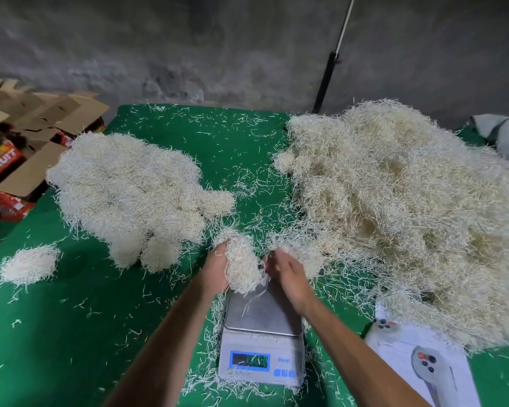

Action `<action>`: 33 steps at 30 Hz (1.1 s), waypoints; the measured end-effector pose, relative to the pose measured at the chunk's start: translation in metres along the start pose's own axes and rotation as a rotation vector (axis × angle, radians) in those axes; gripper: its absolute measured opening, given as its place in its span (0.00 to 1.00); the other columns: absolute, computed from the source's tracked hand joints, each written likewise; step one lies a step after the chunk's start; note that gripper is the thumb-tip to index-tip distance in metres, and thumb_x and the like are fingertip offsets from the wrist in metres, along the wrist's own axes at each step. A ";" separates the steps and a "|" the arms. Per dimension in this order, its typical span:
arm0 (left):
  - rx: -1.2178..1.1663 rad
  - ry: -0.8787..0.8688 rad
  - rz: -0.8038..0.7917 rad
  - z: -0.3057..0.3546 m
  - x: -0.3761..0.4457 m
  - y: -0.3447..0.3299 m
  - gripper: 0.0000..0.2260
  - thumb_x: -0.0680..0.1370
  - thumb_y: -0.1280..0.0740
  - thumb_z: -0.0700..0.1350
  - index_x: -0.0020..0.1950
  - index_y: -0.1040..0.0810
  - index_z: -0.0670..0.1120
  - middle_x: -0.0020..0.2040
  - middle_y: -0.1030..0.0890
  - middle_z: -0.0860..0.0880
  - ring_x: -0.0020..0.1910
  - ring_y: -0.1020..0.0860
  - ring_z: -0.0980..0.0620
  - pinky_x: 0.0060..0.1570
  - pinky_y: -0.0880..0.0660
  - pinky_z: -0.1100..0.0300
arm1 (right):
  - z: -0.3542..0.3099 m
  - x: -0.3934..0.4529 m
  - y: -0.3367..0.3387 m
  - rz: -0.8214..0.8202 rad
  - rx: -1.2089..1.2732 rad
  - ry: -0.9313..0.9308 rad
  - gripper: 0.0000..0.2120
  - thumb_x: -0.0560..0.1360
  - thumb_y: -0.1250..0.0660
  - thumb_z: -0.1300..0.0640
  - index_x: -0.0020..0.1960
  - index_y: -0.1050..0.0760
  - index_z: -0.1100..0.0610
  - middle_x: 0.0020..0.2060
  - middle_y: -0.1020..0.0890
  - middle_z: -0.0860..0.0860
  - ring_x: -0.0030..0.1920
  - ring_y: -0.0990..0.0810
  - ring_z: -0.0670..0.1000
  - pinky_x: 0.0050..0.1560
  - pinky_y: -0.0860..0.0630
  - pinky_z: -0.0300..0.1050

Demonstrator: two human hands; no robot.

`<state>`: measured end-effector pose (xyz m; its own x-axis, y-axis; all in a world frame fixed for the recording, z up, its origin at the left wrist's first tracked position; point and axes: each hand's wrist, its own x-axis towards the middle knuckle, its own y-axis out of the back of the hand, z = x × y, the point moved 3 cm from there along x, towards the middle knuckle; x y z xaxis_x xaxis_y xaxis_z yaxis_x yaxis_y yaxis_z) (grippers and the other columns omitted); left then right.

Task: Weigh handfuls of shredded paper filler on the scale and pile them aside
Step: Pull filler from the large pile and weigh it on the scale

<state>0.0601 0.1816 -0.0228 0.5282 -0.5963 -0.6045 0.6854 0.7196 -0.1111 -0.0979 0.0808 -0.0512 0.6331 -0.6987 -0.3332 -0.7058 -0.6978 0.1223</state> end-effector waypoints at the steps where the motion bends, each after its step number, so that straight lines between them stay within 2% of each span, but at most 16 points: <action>1: -0.015 -0.004 0.019 0.000 0.004 -0.009 0.25 0.80 0.35 0.31 0.76 0.34 0.43 0.58 0.21 0.46 0.51 0.22 0.53 0.31 0.26 0.74 | -0.003 -0.002 -0.015 -0.067 0.095 -0.050 0.29 0.84 0.48 0.34 0.57 0.25 0.59 0.49 0.19 0.58 0.48 0.23 0.53 0.57 0.24 0.54; 2: -0.124 0.020 0.043 0.000 0.005 -0.019 0.23 0.80 0.35 0.32 0.75 0.32 0.42 0.61 0.21 0.42 0.53 0.21 0.50 0.31 0.26 0.73 | -0.006 -0.003 -0.028 -0.120 0.309 -0.133 0.29 0.84 0.48 0.36 0.62 0.25 0.59 0.55 0.18 0.61 0.51 0.21 0.55 0.57 0.23 0.52; 4: -0.215 -0.016 0.064 0.006 -0.001 -0.044 0.13 0.85 0.38 0.42 0.68 0.25 0.41 0.60 0.18 0.39 0.55 0.18 0.43 0.40 0.17 0.56 | -0.016 -0.002 -0.045 -0.151 0.733 -0.279 0.32 0.84 0.49 0.34 0.70 0.25 0.58 0.62 0.18 0.62 0.59 0.17 0.59 0.61 0.20 0.54; 6: -0.184 -0.054 0.116 -0.002 0.000 -0.059 0.15 0.86 0.41 0.48 0.66 0.25 0.40 0.59 0.18 0.39 0.57 0.19 0.40 0.54 0.19 0.45 | -0.032 0.005 -0.046 -0.102 0.851 -0.300 0.38 0.81 0.50 0.30 0.71 0.24 0.58 0.65 0.20 0.63 0.64 0.19 0.61 0.69 0.25 0.59; 8: 0.138 -0.132 0.165 -0.009 0.000 -0.061 0.12 0.85 0.40 0.45 0.65 0.26 0.40 0.64 0.22 0.39 0.59 0.21 0.42 0.62 0.23 0.43 | -0.049 0.006 -0.040 -0.025 0.653 -0.226 0.33 0.81 0.42 0.34 0.68 0.22 0.60 0.61 0.18 0.63 0.63 0.18 0.61 0.70 0.26 0.61; 11: 0.421 -0.167 0.192 -0.013 0.007 -0.042 0.14 0.82 0.37 0.40 0.68 0.26 0.39 0.69 0.27 0.43 0.65 0.26 0.44 0.68 0.28 0.45 | -0.053 0.012 -0.025 0.181 0.302 -0.177 0.20 0.81 0.30 0.54 0.69 0.25 0.62 0.61 0.17 0.62 0.57 0.16 0.62 0.63 0.21 0.61; 13: 0.396 -0.179 0.027 -0.008 0.007 -0.025 0.17 0.82 0.37 0.46 0.70 0.25 0.48 0.67 0.23 0.46 0.59 0.21 0.47 0.58 0.20 0.49 | -0.055 0.016 -0.009 0.260 0.135 -0.092 0.19 0.81 0.31 0.62 0.71 0.27 0.61 0.61 0.18 0.58 0.59 0.17 0.62 0.58 0.17 0.55; 15: 0.267 -0.225 -0.200 -0.004 0.004 -0.010 0.16 0.81 0.36 0.46 0.69 0.24 0.56 0.67 0.26 0.54 0.58 0.21 0.52 0.53 0.19 0.55 | -0.056 0.018 0.011 0.352 0.158 -0.030 0.22 0.80 0.33 0.68 0.72 0.29 0.58 0.57 0.18 0.51 0.57 0.16 0.63 0.42 0.18 0.40; 17: -0.045 -0.155 -0.223 0.002 0.000 -0.002 0.16 0.77 0.26 0.50 0.64 0.23 0.56 0.67 0.25 0.50 0.60 0.21 0.50 0.53 0.19 0.55 | -0.059 0.019 0.024 0.428 0.176 -0.008 0.31 0.82 0.35 0.67 0.81 0.41 0.56 0.52 0.21 0.49 0.46 0.14 0.57 0.32 0.24 0.35; 19: -0.221 -0.074 -0.174 0.005 0.000 -0.001 0.21 0.72 0.22 0.53 0.62 0.22 0.50 0.63 0.23 0.44 0.59 0.20 0.45 0.49 0.18 0.54 | -0.061 0.017 0.022 0.456 0.119 0.037 0.33 0.82 0.34 0.62 0.82 0.44 0.56 0.57 0.21 0.53 0.29 0.21 0.45 0.30 0.26 0.31; 22: -0.384 -0.004 -0.279 0.001 -0.005 -0.002 0.25 0.77 0.27 0.53 0.70 0.26 0.45 0.65 0.23 0.39 0.63 0.21 0.40 0.55 0.19 0.49 | -0.062 0.014 0.022 0.508 0.234 0.047 0.25 0.82 0.36 0.68 0.78 0.35 0.60 0.53 0.17 0.54 0.31 0.20 0.44 0.31 0.22 0.36; 25: -0.408 -0.012 -0.369 -0.003 -0.013 0.003 0.28 0.79 0.31 0.59 0.72 0.25 0.42 0.71 0.24 0.42 0.68 0.23 0.43 0.62 0.23 0.44 | -0.055 0.013 0.045 0.555 0.439 -0.120 0.29 0.79 0.44 0.78 0.78 0.36 0.62 0.65 0.22 0.55 0.50 0.15 0.60 0.46 0.16 0.53; 27: -0.467 0.067 -0.368 -0.009 -0.020 0.000 0.31 0.77 0.30 0.63 0.74 0.27 0.45 0.72 0.26 0.42 0.68 0.24 0.39 0.63 0.25 0.35 | -0.053 0.010 0.054 0.484 0.431 -0.133 0.21 0.81 0.44 0.75 0.71 0.29 0.63 0.62 0.20 0.59 0.51 0.15 0.63 0.50 0.16 0.58; 29: -0.468 0.109 -0.396 -0.008 -0.032 -0.011 0.34 0.74 0.28 0.66 0.75 0.29 0.49 0.72 0.27 0.39 0.67 0.24 0.34 0.62 0.29 0.27 | -0.059 0.002 0.043 0.279 0.284 -0.031 0.08 0.82 0.39 0.66 0.60 0.24 0.64 0.57 0.17 0.64 0.53 0.14 0.63 0.51 0.16 0.59; 31: -0.338 0.098 -0.403 -0.011 -0.033 -0.026 0.35 0.74 0.25 0.60 0.76 0.31 0.50 0.74 0.28 0.40 0.70 0.26 0.37 0.66 0.29 0.32 | -0.061 -0.010 0.021 0.037 0.114 0.017 0.20 0.81 0.33 0.45 0.64 0.24 0.59 0.61 0.18 0.62 0.57 0.14 0.55 0.54 0.16 0.56; 33: -0.240 0.061 -0.272 -0.007 -0.038 -0.043 0.23 0.77 0.27 0.55 0.69 0.26 0.50 0.75 0.29 0.42 0.65 0.24 0.46 0.56 0.20 0.49 | -0.055 -0.019 0.006 -0.120 -0.042 -0.018 0.39 0.75 0.39 0.25 0.75 0.31 0.50 0.75 0.31 0.52 0.70 0.27 0.48 0.71 0.30 0.59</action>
<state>0.0076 0.1760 -0.0003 0.3070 -0.7600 -0.5728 0.6553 0.6053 -0.4519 -0.0966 0.0815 0.0075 0.7060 -0.6074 -0.3641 -0.6114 -0.7823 0.1195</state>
